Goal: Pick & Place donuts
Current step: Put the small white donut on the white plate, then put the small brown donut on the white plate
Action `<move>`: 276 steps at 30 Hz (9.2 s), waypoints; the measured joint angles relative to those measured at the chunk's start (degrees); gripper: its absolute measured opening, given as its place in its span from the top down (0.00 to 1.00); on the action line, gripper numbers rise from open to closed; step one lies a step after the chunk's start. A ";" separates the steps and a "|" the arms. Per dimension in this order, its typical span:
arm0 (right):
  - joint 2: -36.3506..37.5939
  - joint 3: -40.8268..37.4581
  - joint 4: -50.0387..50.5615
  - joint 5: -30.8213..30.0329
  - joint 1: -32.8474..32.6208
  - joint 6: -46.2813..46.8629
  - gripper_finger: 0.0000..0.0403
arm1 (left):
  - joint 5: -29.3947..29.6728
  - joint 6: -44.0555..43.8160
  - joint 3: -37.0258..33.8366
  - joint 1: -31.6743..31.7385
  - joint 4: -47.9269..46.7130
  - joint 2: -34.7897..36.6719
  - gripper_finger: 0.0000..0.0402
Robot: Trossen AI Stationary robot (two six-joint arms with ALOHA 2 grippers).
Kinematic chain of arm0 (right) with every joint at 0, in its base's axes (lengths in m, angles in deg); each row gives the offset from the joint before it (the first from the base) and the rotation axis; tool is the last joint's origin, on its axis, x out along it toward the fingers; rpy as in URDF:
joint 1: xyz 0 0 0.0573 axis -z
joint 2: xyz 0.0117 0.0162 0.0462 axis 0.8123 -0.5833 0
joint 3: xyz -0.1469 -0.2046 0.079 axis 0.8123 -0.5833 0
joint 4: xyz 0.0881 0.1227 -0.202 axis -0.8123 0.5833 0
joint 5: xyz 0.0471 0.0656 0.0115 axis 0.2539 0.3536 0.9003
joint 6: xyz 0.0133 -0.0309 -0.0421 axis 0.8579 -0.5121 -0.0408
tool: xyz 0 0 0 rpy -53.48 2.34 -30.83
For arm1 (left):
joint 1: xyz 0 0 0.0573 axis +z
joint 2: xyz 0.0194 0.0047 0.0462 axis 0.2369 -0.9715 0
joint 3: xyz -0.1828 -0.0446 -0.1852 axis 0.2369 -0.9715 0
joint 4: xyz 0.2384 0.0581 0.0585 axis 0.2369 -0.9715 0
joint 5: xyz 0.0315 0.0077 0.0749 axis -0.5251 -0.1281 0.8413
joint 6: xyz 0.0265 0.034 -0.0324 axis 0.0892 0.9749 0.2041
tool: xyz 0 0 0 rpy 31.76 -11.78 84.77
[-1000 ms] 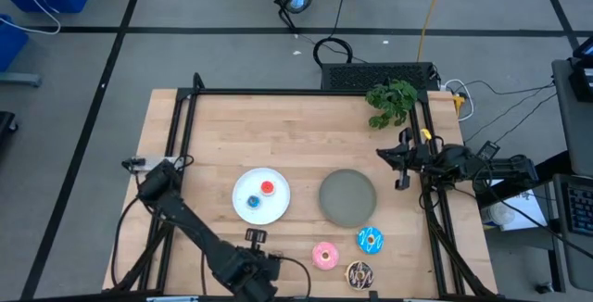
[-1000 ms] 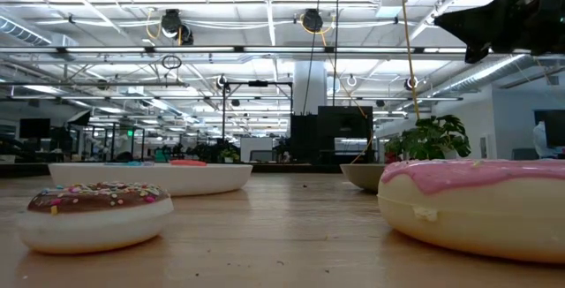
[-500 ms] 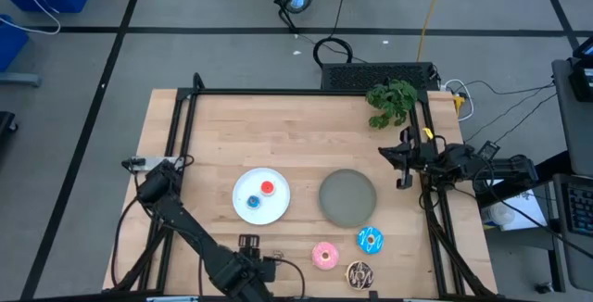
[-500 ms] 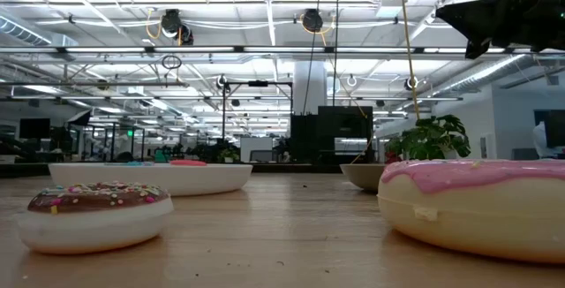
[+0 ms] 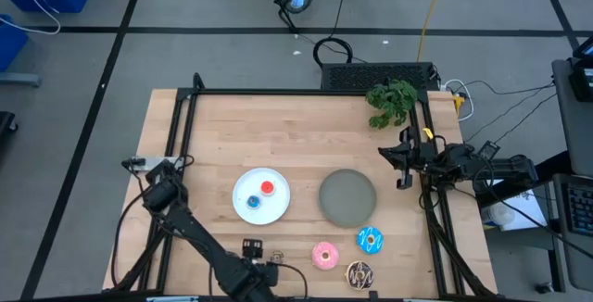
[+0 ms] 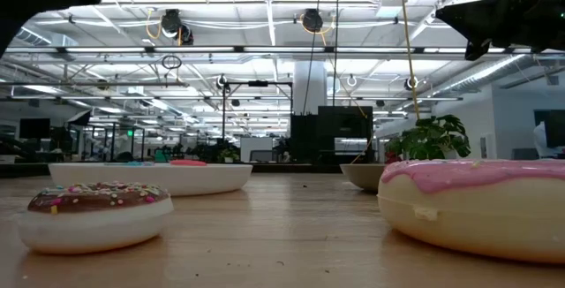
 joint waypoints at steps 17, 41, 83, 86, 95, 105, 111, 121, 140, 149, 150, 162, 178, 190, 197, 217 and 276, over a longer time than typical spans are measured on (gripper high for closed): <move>-0.09 0.00 -0.31 0.02 0.01 -0.75 1.00 | -1.82 -0.05 -1.47 1.59 1.43 -0.84 0.13; -0.09 0.00 -0.63 0.02 0.00 -0.59 1.00 | -5.97 -3.35 -8.76 1.98 9.81 -0.61 0.20; -0.07 0.01 -0.64 0.02 0.01 -1.83 1.00 | 7.51 9.43 -8.11 18.36 -12.95 26.34 0.81; -0.07 0.00 -0.63 0.02 0.01 -1.85 1.00 | 10.06 10.06 -8.11 20.68 -13.99 26.23 0.81; -0.07 0.00 -0.64 0.04 0.02 -2.07 1.00 | 10.60 14.81 -11.69 23.81 -4.14 26.27 0.81; -0.07 0.01 -1.09 0.04 0.01 -2.07 1.00 | 4.70 19.17 -28.66 28.09 14.47 26.19 0.81; -0.07 0.02 -1.07 0.03 0.02 -2.26 1.00 | 1.61 17.47 -34.69 30.20 24.19 26.19 0.81; -0.09 0.01 -1.07 0.04 0.00 -3.13 1.00 | 0.20 17.92 -36.00 29.85 27.02 22.17 0.81; -0.09 0.00 -0.79 0.04 0.02 -3.31 1.00 | -4.12 22.31 -35.93 29.81 27.73 17.60 0.68; -0.08 0.00 -0.80 0.04 0.01 -3.33 1.00 | -3.12 22.23 -33.75 29.63 24.01 17.57 0.43; -0.08 0.00 -0.79 0.03 0.02 -3.39 1.00 | -2.93 22.62 -32.93 29.63 23.15 17.57 0.41; -0.09 0.00 -0.61 0.04 0.02 -4.62 1.00 | -0.78 24.04 -26.32 29.65 16.35 17.57 0.36; -0.09 0.00 -0.70 0.04 0.02 -4.63 1.00 | -1.29 25.93 -31.08 30.15 20.50 16.98 0.20; -0.09 0.00 -0.66 0.04 0.02 -4.63 1.00 | 2.35 26.75 -18.87 29.22 10.03 16.96 0.06; -0.09 0.00 -0.63 0.04 0.00 -4.64 1.00 | 3.16 21.22 -8.20 24.59 6.04 17.03 0.15; -0.08 0.00 -0.69 -0.20 0.02 -4.65 1.00 | 7.73 15.10 -7.06 15.73 5.46 17.05 0.95; -0.07 0.02 4.57 0.02 0.02 -1.66 1.00 | 13.04 18.70 -16.33 12.29 25.79 16.82 0.94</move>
